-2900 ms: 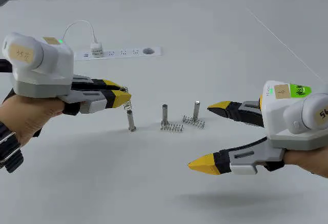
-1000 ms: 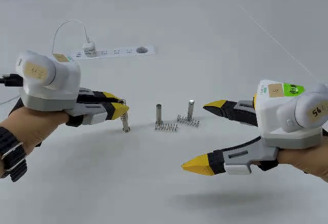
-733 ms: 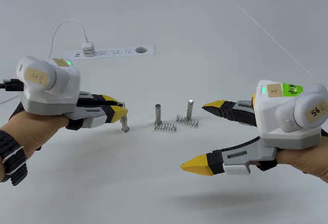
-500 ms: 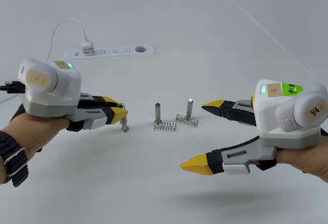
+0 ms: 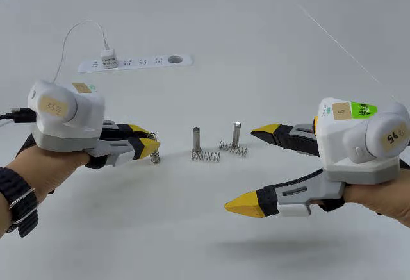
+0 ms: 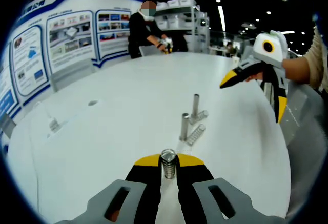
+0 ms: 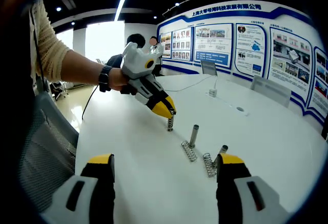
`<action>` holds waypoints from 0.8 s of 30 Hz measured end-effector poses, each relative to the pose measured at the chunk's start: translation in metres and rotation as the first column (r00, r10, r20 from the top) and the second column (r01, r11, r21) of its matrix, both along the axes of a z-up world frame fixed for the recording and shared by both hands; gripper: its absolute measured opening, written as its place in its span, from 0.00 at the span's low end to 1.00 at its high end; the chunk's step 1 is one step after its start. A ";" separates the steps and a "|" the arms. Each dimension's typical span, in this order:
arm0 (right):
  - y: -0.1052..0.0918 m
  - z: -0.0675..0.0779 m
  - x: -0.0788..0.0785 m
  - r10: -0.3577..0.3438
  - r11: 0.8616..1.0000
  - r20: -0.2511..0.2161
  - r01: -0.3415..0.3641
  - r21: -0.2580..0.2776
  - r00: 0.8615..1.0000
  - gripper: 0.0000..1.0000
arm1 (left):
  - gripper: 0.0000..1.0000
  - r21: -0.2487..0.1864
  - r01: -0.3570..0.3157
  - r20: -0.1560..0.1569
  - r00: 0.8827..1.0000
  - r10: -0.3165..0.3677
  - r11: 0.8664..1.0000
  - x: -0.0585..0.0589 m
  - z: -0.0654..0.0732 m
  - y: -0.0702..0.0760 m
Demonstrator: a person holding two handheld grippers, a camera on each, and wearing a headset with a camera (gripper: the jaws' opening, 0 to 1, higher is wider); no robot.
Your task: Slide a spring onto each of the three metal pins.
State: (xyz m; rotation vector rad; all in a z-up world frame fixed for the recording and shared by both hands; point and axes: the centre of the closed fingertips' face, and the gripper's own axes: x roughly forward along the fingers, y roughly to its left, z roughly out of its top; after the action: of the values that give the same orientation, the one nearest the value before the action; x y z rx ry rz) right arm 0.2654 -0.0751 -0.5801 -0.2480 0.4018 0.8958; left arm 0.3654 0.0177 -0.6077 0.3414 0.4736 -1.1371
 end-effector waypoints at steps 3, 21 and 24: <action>0.000 0.000 0.000 0.000 1.000 -0.001 0.000 -0.001 1.000 0.83 | 0.10 0.004 -0.001 0.002 1.000 0.001 1.000 0.000 -0.002 0.001; 0.000 0.000 0.000 -0.002 1.000 0.001 0.002 0.002 1.000 0.83 | 0.12 0.017 -0.014 0.005 1.000 0.014 1.000 0.001 -0.008 0.002; 0.000 0.000 0.000 0.000 1.000 0.000 0.000 0.000 1.000 0.83 | 0.14 0.013 -0.016 0.002 1.000 0.016 1.000 0.000 -0.008 0.002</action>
State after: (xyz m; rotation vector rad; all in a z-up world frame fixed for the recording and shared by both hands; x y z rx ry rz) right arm 0.2655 -0.0749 -0.5802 -0.2475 0.4020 0.8956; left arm 0.3657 0.0202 -0.6160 0.3491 0.4816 -1.1181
